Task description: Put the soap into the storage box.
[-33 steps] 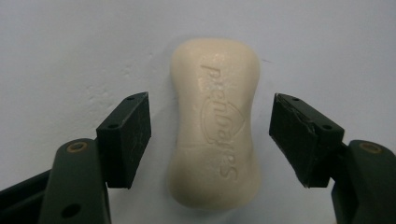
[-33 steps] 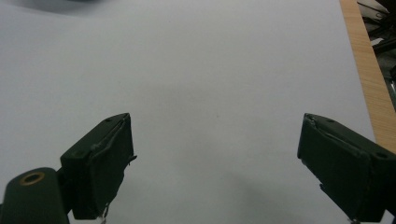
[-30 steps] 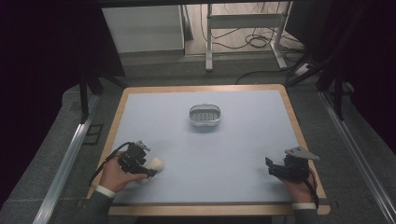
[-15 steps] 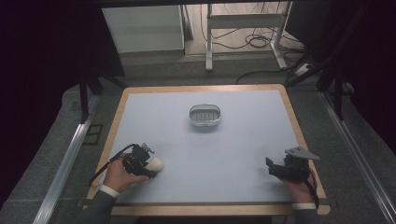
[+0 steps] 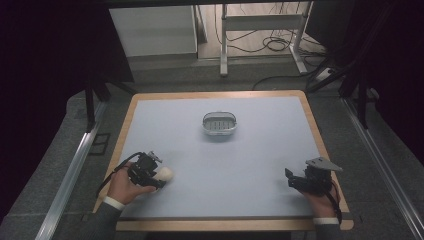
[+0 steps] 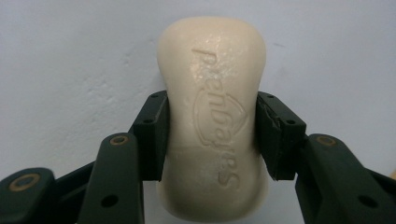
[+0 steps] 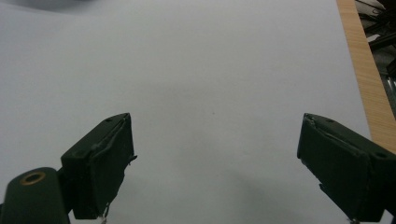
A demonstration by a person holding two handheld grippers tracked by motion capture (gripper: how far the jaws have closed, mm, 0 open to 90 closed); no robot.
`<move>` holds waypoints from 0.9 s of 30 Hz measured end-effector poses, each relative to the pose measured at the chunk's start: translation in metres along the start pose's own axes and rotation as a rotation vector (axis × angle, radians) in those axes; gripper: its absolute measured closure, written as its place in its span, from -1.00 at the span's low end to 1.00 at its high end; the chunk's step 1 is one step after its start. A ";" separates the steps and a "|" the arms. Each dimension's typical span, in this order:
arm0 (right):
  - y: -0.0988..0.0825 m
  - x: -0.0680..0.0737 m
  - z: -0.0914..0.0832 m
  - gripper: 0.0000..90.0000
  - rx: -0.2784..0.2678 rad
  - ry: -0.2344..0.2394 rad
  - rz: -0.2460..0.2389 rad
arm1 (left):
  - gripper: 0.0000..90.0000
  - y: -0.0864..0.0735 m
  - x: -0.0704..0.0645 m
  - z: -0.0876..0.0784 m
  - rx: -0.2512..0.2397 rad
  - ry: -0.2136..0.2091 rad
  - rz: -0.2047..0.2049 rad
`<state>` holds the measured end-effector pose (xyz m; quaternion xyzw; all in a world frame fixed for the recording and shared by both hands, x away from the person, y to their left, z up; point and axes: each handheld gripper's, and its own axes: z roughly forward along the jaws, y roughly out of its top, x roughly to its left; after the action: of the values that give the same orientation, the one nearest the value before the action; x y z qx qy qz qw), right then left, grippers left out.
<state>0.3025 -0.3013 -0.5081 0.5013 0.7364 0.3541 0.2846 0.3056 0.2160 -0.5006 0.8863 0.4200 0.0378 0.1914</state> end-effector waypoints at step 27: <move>-0.002 -0.002 0.002 -0.77 0.010 -0.008 0.007 | 0.10 0.013 0.009 -0.030 -0.082 -0.005 0.024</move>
<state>0.3036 -0.3033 -0.5108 0.5065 0.7353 0.3494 0.2841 0.3141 0.2243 -0.4683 0.8829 0.4068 0.0549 0.2281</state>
